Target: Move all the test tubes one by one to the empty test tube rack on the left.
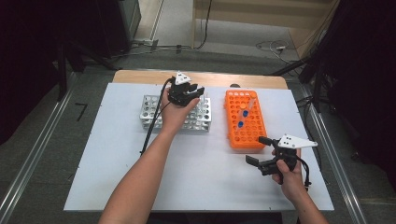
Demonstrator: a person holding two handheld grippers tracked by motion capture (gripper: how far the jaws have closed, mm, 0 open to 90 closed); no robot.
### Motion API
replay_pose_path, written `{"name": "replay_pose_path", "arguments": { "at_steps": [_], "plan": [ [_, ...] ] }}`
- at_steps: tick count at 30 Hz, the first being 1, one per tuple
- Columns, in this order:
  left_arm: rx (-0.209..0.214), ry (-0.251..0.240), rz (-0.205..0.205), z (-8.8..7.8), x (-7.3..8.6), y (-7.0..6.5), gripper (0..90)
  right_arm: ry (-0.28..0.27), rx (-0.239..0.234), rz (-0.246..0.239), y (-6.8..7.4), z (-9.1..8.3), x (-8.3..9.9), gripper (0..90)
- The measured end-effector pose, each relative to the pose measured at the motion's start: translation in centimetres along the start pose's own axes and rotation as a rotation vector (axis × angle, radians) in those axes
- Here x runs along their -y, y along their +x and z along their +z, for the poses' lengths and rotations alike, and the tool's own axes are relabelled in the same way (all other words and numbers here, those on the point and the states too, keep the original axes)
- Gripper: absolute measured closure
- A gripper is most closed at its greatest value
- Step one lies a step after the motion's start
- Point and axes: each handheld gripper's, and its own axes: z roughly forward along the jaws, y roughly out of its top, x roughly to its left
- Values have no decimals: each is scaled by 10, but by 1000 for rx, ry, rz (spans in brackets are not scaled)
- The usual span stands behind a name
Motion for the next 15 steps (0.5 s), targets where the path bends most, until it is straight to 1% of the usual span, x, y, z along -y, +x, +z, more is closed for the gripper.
{"name": "replay_pose_path", "arguments": {
  "at_steps": [1, 3, 5, 8, 12, 14, 15],
  "plan": [
    [-1, 2, -6, -1, 0, 0, 582, 0, -1, 1, 0, 0, 0, 0],
    [-1, 4, -17, -4, 1, -1, 484, -2, -1, 4, -1, 0, 0, 0],
    [20, 1, -28, -9, 1, -2, 409, -3, 0, 6, -1, -1, 0, 0],
    [45, -8, -30, -17, 3, -5, 257, -4, 3, 4, -3, 0, 1, 0],
    [70, -25, -37, -31, 4, -7, 123, -8, 4, 12, -4, 0, 1, 0],
    [83, -37, -46, -38, 6, -8, 96, -6, 9, 12, -4, 0, 0, 0],
    [83, -40, -48, -42, 7, -9, 73, -7, 13, 13, -5, 0, 0, 0]
  ]
}}
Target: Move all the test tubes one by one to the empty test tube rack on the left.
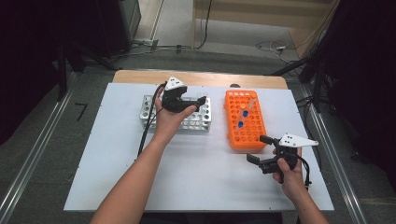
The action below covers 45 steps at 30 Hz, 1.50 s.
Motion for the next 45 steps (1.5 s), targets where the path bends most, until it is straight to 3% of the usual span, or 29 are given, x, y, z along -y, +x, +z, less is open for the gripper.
{"name": "replay_pose_path", "arguments": {
  "at_steps": [5, 16, 27, 32, 37, 45],
  "plan": [
    [25, -23, 4, -21, 8, -11, 18, 4, 15, 0, -2, 1, 0, 0],
    [60, -37, 23, -66, 32, -36, 0, -8, 47, 20, -9, 1, -6, 0],
    [88, -46, 17, -100, 66, -51, 0, -42, 120, 65, -35, 3, -14, 24],
    [94, -19, 31, -108, 83, -56, 0, -27, 141, 86, -53, 10, -16, 41],
    [96, -4, 39, -113, 94, -58, 0, -34, 183, 121, -71, 18, -21, 118],
    [76, 4, 24, -117, 99, -53, 0, 14, 252, 133, -92, 37, -37, 294]
  ]
}}
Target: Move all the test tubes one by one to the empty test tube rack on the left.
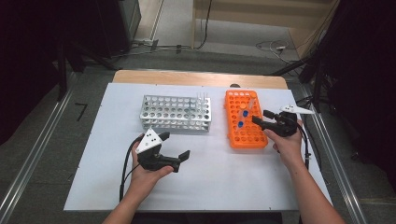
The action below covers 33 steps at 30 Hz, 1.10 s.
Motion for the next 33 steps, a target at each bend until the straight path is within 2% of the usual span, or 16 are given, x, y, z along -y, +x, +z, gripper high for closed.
{"name": "replay_pose_path", "arguments": {
  "at_steps": [9, 16, 19, 22, 26, 29, 33],
  "plan": [
    [2, 1, -11, 0, 1, 0, 0, 37, 39, -33, -12, 27, -15, 478],
    [0, 0, -20, -2, 2, 3, 0, 67, 28, -50, -15, 46, -25, 562],
    [-2, 2, -23, -2, 2, 4, 0, 85, 48, -64, -17, 53, -24, 605],
    [-2, 0, -25, -2, 3, 4, 0, 69, 58, -70, -17, 55, -23, 646],
    [-3, 0, -31, -2, 3, 5, 0, 61, 96, -105, -15, 56, -22, 724],
    [-1, -2, -30, -3, 2, 5, 0, 62, 101, -96, -16, 54, -22, 730],
    [-3, -5, -30, -4, 1, 5, 0, 35, 112, -95, -12, 49, -26, 731]
  ]
}}
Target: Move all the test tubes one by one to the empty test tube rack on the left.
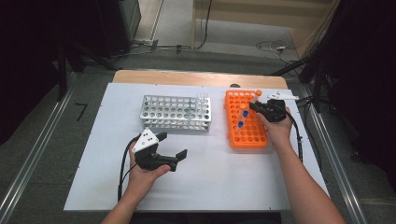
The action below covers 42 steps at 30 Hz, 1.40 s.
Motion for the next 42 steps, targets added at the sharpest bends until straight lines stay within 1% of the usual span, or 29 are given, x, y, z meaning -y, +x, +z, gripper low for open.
{"name": "replay_pose_path", "arguments": {
  "at_steps": [2, 4, 6, 8, 10, 14, 16, 19, 21, 23, 24, 28, 29, 30, 31, 33, 38, 42],
  "plan": [
    [1, -2, -4, 0, 0, 0, 0, -17, 9, 3, 2, -5, -3, 731],
    [1, 3, 1, 1, 0, 0, 0, -32, 18, -5, 3, -12, -6, 731],
    [3, 5, 4, 1, 0, -1, 0, -46, -1, -2, 4, -20, -8, 731],
    [7, 4, 5, 2, 0, -2, 0, -51, -2, -10, 7, -28, -9, 732],
    [7, 5, 13, 3, 0, -3, 0, -50, -14, -7, 10, -36, -8, 732],
    [15, 8, 15, 4, -1, -5, 0, -58, -29, -17, 17, -55, 0, 732],
    [17, 11, 16, 5, -1, -6, 0, -60, -38, 2, 19, -65, 5, 732],
    [21, 9, 17, 6, -2, -8, 0, -63, -63, 9, 23, -78, 14, 731],
    [22, 11, 22, 7, -2, -10, 0, -62, -67, 5, 28, -86, 19, 731],
    [24, 8, 21, 8, -3, -11, 0, -64, -78, 19, 32, -93, 25, 731],
    [25, 10, 23, 8, -3, -11, 0, -66, -83, 21, 34, -96, 28, 731],
    [32, 11, 24, 9, -3, -14, 0, -60, -75, 18, 43, -105, 39, 731],
    [36, 11, 25, 10, -3, -14, 0, -52, -69, 10, 46, -107, 42, 731],
    [36, 11, 26, 10, -3, -15, 0, -54, -66, 0, 49, -108, 44, 731],
    [36, 11, 27, 10, -3, -15, 0, -59, -67, 5, 51, -110, 46, 731],
    [36, 10, 29, 9, -3, -15, 0, -67, -75, 20, 55, -115, 50, 731],
    [44, 4, 21, 7, -4, -16, 0, -78, -104, 18, 68, -125, 52, 731],
    [49, 1, 21, 6, -5, -18, 0, -77, -130, -1, 80, -132, 55, 731]
  ]
}}
